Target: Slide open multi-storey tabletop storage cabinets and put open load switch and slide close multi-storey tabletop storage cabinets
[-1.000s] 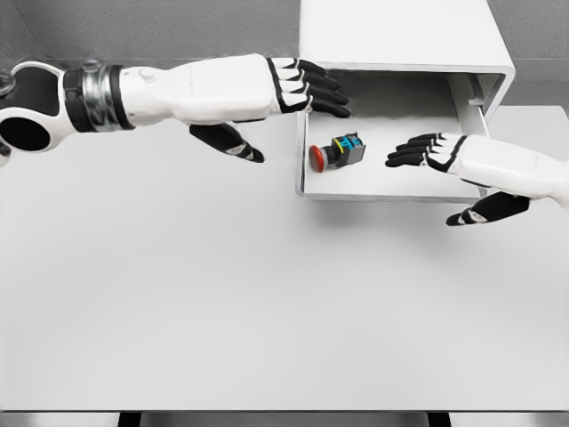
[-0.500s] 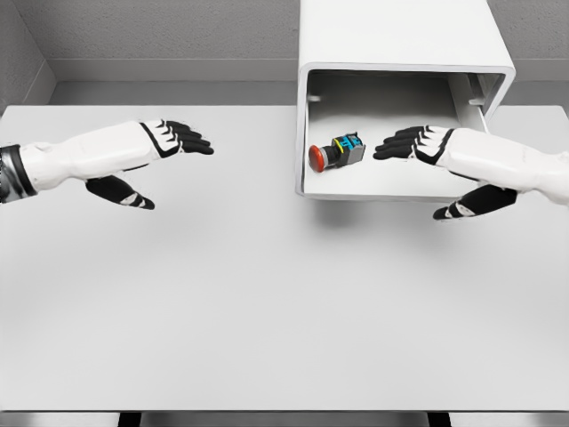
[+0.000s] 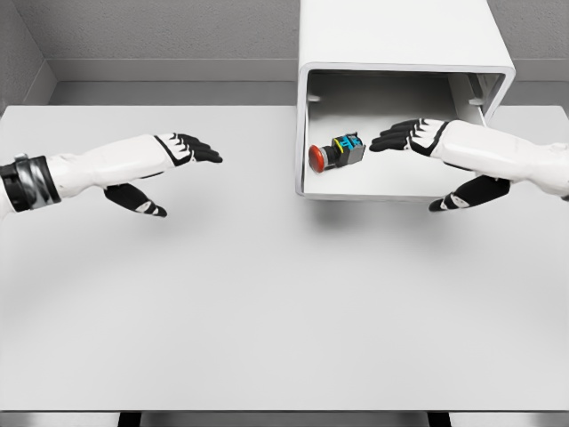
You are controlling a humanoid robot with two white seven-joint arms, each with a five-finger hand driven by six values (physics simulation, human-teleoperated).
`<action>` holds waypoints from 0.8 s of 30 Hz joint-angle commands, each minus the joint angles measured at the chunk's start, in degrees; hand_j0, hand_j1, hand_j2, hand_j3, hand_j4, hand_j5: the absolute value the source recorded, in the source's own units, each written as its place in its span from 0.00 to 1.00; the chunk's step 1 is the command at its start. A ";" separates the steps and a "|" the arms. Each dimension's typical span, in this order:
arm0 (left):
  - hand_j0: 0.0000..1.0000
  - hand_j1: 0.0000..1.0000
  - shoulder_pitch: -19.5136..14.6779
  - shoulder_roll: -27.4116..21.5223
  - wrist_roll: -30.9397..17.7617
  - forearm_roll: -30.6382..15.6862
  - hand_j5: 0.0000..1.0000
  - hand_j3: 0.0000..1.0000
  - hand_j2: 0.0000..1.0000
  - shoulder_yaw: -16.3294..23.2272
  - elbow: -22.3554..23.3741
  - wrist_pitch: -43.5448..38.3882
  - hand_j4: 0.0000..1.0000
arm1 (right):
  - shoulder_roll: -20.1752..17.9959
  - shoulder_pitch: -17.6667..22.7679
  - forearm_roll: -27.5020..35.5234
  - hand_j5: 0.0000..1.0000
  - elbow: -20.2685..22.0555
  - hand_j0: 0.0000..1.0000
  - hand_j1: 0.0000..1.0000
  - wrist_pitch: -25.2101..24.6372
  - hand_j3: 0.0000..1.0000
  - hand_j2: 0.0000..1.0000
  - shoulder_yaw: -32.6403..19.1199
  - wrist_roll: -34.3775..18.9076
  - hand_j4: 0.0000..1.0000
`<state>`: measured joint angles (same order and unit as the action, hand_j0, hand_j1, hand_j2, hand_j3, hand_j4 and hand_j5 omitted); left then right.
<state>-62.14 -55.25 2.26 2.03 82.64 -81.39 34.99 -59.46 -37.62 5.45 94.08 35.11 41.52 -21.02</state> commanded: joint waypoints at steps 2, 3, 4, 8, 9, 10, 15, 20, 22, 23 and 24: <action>1.00 1.00 0.00 0.58 0.03 -0.36 1.00 1.00 1.00 -0.11 0.36 0.01 1.00 | 0.40 -0.09 0.44 1.00 -0.83 1.00 1.00 -0.11 1.00 1.00 -0.04 -0.25 1.00; 1.00 1.00 0.00 0.58 0.03 -0.36 1.00 1.00 1.00 -0.11 0.45 0.01 1.00 | 0.49 -0.35 0.44 1.00 -1.00 1.00 1.00 -0.11 1.00 1.00 -0.04 -0.33 1.00; 1.00 1.00 0.00 0.76 0.03 -0.36 1.00 1.00 1.00 -0.11 0.45 0.01 1.00 | 1.10 -0.35 0.35 1.00 -1.53 1.00 1.00 -0.11 1.00 1.00 -0.04 -0.69 1.00; 1.00 1.00 0.00 1.28 0.03 -0.36 1.00 1.00 1.00 -0.11 1.85 0.01 1.00 | 1.54 -0.88 0.44 1.00 -3.02 1.00 1.00 -0.11 1.00 1.00 -0.04 -0.95 1.00; 1.00 1.00 0.00 1.28 0.03 -0.36 1.00 1.00 1.00 -0.11 1.85 0.01 1.00 | 2.33 -1.05 0.35 1.00 -3.55 1.00 1.00 -0.11 1.00 1.00 -0.04 -1.04 1.00; 1.00 1.00 0.00 1.28 0.03 -0.36 1.00 1.00 1.00 -0.11 1.85 0.01 1.00 | 2.42 -1.14 0.44 1.00 -3.90 1.00 1.00 -0.11 1.00 1.00 -0.04 -1.13 1.00; 1.00 1.00 0.09 1.28 0.12 -0.36 1.00 1.00 1.00 -0.11 1.85 0.01 1.00 | 3.56 -1.32 0.35 1.00 -4.52 1.00 1.00 -0.11 1.00 1.00 -0.04 -1.92 1.00; 1.00 1.00 0.53 1.37 0.20 -0.45 1.00 1.00 1.00 -0.11 2.47 0.01 1.00 | 4.35 -1.23 0.26 1.00 -4.69 1.00 1.00 -0.11 1.00 1.00 0.14 -1.92 1.00; 1.00 1.00 0.79 1.72 0.20 -0.36 1.00 1.00 1.00 -0.11 2.47 0.01 1.00 | 4.35 -1.23 0.26 1.00 -5.13 1.00 1.00 -0.11 1.00 1.00 0.14 -1.92 1.00; 1.00 1.00 0.79 1.72 0.20 -0.36 1.00 1.00 1.00 -0.20 2.56 0.01 1.00 | 4.35 -1.23 0.18 1.00 -5.40 1.00 1.00 -0.11 1.00 1.00 0.14 -1.92 1.00; 1.00 1.00 0.79 1.72 0.20 -0.36 1.00 1.00 1.00 -0.20 2.56 0.01 1.00 | 4.35 -1.32 0.18 1.00 -5.40 1.00 1.00 -0.11 1.00 1.00 0.14 -1.92 1.00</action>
<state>-61.35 -53.63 2.43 2.02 82.59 -78.95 34.99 -55.19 -39.11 5.29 88.97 35.11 41.67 -22.95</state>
